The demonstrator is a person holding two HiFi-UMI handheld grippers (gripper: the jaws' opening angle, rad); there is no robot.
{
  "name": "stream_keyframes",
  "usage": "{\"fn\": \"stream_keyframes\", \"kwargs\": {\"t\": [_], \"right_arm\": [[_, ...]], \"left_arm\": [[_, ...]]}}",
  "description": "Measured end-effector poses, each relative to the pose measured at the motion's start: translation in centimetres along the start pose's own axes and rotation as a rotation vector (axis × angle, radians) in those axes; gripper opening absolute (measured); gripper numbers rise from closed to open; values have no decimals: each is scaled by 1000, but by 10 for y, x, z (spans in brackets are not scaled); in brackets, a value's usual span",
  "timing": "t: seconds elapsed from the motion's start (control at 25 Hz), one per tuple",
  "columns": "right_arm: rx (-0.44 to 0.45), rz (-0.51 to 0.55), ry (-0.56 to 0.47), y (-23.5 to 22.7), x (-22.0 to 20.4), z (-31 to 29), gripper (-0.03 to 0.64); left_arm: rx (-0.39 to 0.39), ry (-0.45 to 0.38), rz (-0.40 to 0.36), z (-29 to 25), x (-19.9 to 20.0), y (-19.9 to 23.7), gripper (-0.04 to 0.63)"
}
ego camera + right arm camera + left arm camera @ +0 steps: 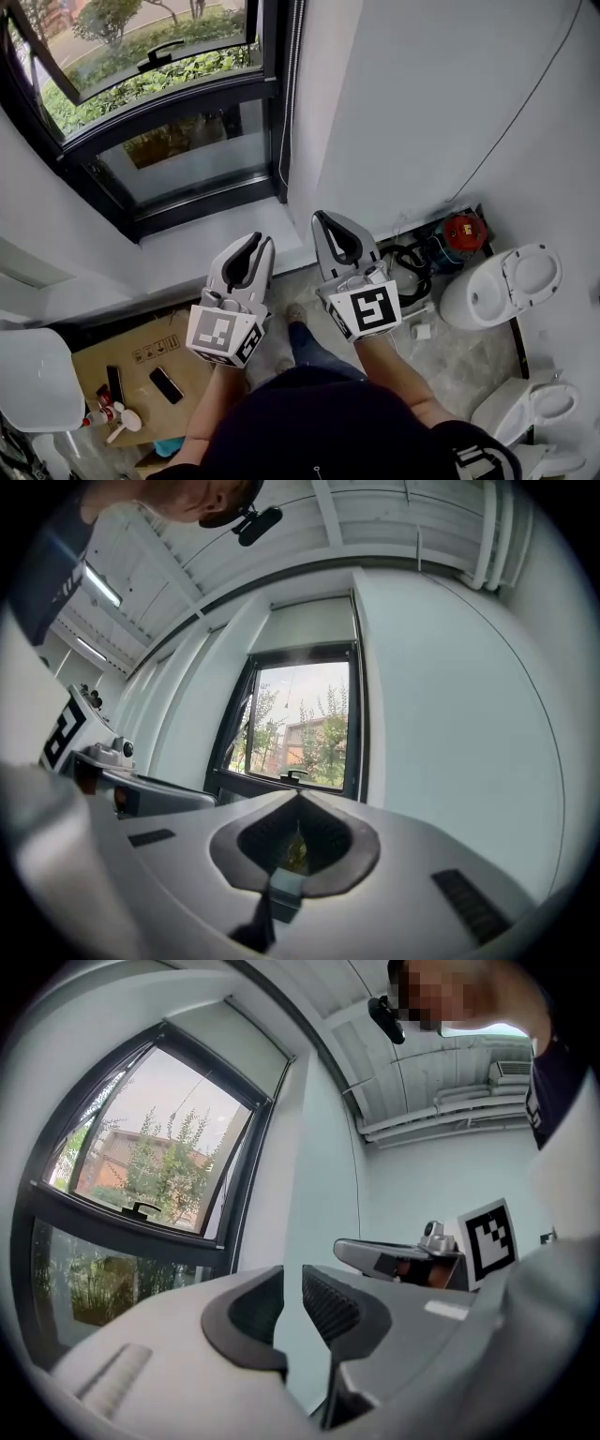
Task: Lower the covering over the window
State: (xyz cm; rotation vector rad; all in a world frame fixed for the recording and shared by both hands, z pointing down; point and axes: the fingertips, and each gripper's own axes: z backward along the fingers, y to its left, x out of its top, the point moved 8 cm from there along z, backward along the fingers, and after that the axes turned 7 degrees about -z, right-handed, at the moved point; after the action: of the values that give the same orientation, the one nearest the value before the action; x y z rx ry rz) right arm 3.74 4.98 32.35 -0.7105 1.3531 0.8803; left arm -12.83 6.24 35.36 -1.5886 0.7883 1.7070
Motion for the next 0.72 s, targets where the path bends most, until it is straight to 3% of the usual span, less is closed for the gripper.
{"fn": "stream_keyframes", "kwargs": {"t": [0.28, 0.72], "right_arm": [[23, 20, -50, -50, 6, -75, 12], [46, -14, -49, -98, -14, -144, 12]], "left_arm": [[4, -49, -13, -76, 13, 42, 52], [17, -18, -23, -160, 1, 77, 52]]}}
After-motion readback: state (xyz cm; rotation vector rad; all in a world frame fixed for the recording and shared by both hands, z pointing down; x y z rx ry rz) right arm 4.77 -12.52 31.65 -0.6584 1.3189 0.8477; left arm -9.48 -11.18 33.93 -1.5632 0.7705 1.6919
